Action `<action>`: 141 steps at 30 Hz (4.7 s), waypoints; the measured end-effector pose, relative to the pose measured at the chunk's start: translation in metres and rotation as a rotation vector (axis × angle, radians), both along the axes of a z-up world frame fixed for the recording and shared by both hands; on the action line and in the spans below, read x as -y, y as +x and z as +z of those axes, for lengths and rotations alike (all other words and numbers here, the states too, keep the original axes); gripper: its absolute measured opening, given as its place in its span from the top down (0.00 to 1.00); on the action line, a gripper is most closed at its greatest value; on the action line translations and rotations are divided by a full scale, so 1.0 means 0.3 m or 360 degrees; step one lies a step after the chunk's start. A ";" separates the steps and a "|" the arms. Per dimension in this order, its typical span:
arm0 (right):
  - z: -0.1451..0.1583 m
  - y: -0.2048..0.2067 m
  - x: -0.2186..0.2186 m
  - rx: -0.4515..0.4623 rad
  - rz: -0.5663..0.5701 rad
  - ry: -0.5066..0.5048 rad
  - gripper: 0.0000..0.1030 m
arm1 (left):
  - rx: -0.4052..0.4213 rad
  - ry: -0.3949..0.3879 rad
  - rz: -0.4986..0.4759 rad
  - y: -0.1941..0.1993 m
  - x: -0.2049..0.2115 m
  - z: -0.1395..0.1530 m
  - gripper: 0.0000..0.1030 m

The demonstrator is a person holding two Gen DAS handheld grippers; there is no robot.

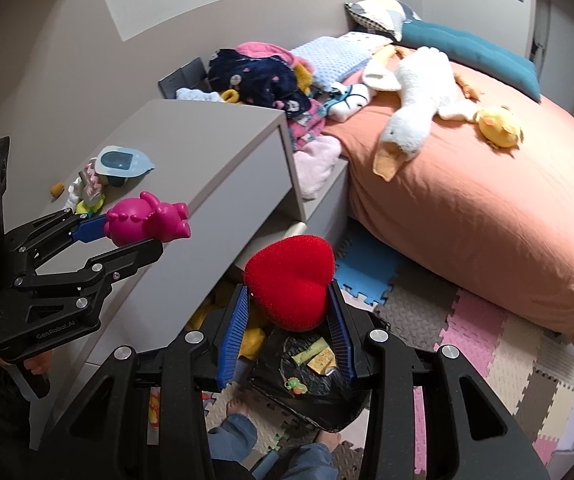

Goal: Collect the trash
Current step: 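Carry both toys over the black bin and open both tools to drop them, then move both open tools from the bin back over the desk, then grasp the lime-green case with the left tool while the right tool grasps the light-blue potty seat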

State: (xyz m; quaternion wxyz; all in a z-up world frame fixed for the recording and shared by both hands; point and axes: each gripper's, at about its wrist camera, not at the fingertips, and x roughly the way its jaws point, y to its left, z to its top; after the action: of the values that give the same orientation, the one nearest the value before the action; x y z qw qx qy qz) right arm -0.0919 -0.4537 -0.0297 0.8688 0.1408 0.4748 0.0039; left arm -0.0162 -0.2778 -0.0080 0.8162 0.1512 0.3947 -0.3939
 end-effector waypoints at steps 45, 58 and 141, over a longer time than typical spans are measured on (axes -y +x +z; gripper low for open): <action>-0.059 -0.073 0.026 -0.0094 0.0008 0.0027 0.31 | -0.0074 0.0173 0.0010 0.006 0.039 -0.090 0.09; -0.047 0.033 -0.098 -0.0060 0.0153 0.0044 0.31 | -0.0075 0.0191 0.0226 0.041 -0.143 -0.083 0.09; -0.111 0.900 -0.832 -0.0020 0.0720 0.0017 0.16 | -0.0169 0.0135 0.0620 0.493 -0.756 -0.202 0.44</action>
State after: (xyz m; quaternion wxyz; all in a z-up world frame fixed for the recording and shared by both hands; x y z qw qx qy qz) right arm 0.1781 -0.2040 -0.0630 0.8421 0.0353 0.4996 0.2001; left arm 0.1318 -0.0510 -0.0685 0.8480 0.0853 0.4751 -0.2189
